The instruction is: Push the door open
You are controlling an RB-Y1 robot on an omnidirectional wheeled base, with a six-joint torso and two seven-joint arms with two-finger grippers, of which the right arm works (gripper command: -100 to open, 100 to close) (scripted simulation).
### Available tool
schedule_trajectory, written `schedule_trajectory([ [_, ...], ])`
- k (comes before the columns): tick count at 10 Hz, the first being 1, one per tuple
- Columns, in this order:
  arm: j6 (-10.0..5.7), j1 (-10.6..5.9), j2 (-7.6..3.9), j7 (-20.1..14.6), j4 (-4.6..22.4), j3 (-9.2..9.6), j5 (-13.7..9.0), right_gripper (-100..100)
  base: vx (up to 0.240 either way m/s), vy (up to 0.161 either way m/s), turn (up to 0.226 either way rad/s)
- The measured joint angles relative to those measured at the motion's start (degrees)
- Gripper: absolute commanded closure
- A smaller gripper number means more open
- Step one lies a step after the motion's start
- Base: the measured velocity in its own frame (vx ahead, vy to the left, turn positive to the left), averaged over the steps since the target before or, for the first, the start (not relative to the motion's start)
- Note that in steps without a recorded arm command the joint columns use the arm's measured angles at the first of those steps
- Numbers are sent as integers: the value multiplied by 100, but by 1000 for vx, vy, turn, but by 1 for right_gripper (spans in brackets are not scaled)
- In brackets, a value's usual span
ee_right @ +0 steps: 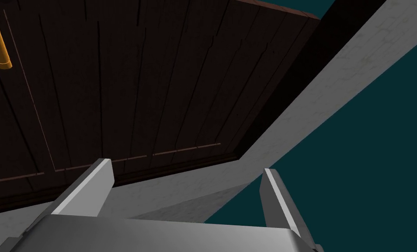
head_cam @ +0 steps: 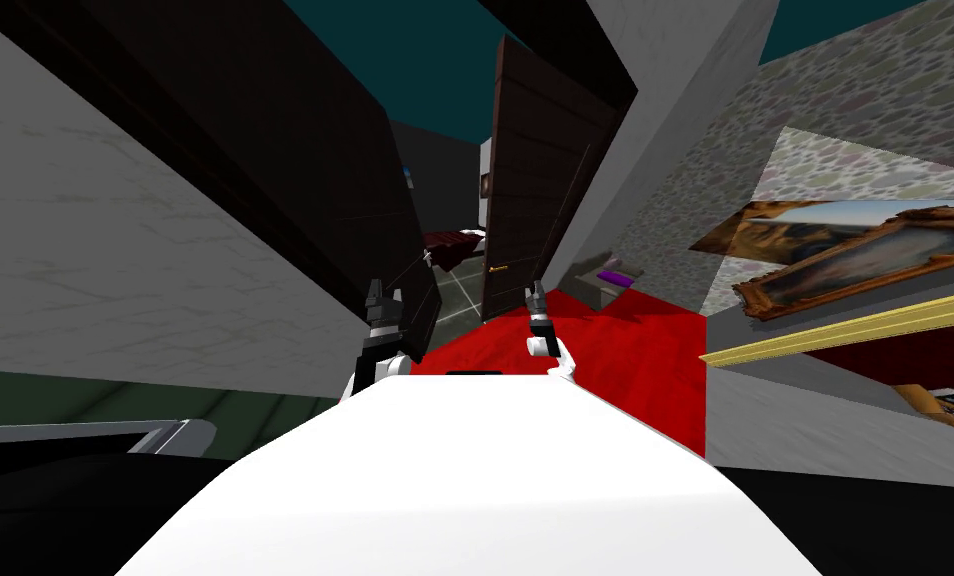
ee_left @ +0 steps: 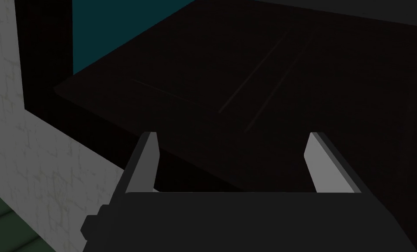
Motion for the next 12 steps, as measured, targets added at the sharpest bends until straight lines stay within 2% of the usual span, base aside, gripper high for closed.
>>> schedule_trajectory([
  [2,-22,-105,-40,-37,280,24,-30,-100,21,-85,156],
  [3,9,-250,-100,-75,479,23,-66,-100,18,-122,230],
  [5,56,-418,-199,-157,799,52,-131,-100,30,-110,132],
  [9,52,-703,-373,-293,1493,91,-237,-100,12,-106,200],
  [12,99,-925,-475,-374,1933,114,-307,-100,13,-79,124],
])
